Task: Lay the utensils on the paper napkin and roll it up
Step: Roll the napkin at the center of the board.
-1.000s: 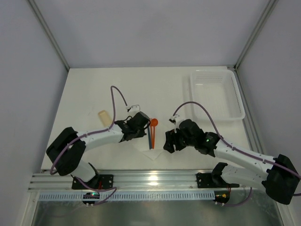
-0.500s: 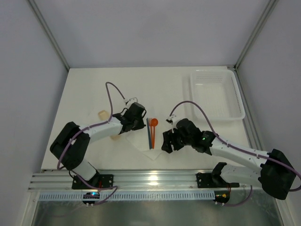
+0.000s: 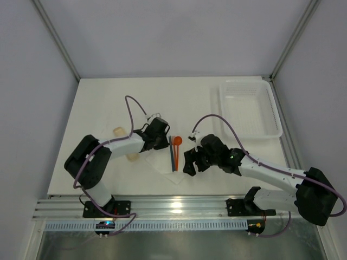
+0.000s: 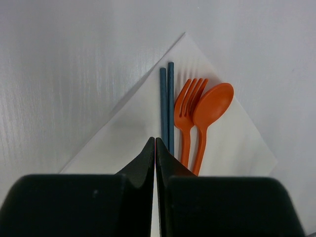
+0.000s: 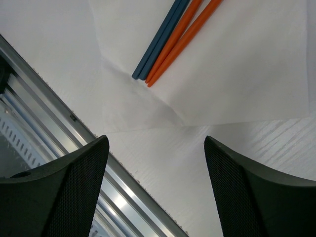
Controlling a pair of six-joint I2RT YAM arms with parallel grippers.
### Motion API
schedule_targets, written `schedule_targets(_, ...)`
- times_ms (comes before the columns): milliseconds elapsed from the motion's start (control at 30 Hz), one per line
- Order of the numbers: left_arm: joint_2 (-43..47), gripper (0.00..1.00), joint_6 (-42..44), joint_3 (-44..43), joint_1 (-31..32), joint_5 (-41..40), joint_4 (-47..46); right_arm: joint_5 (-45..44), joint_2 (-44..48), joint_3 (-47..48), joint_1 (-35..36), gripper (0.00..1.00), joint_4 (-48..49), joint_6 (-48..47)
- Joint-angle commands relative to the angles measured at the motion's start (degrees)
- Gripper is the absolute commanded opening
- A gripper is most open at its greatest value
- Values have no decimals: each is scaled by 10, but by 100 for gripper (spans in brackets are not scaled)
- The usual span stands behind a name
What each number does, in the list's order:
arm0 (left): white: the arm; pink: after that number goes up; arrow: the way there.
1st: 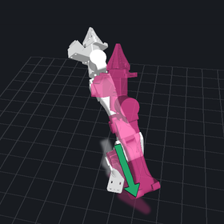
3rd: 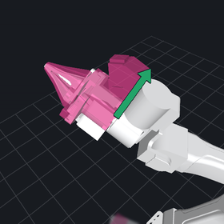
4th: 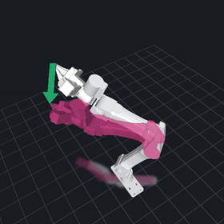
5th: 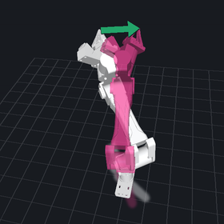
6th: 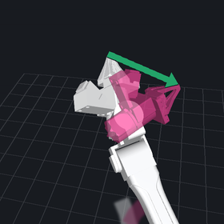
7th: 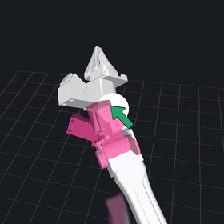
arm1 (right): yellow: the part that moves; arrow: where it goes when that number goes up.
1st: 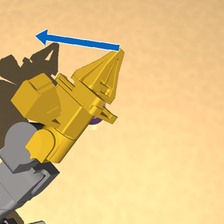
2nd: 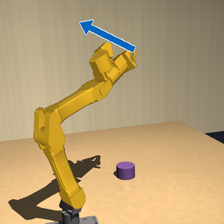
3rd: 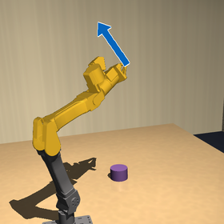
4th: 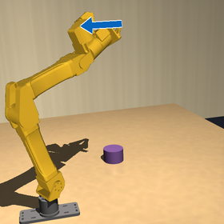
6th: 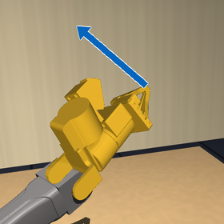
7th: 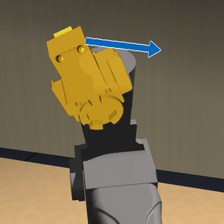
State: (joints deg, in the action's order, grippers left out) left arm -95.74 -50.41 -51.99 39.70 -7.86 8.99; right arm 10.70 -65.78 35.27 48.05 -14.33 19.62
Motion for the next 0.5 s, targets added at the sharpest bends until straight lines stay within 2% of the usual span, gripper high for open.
schedule_targets(0,-6,0,-1,-6,-2,10,-33,19,-7,22,3,82,28,-17)
schedule_targets(133,-12,0,-4,-7,-3,10,-29,40,-23,28,5,83,21,-34)
schedule_targets(300,-22,0,-11,-7,-8,2,-19,31,-26,36,41,85,8,-58)
schedule_targets(467,-34,0,-21,-7,-9,2,-4,-77,-50,60,97,89,-18,-73)
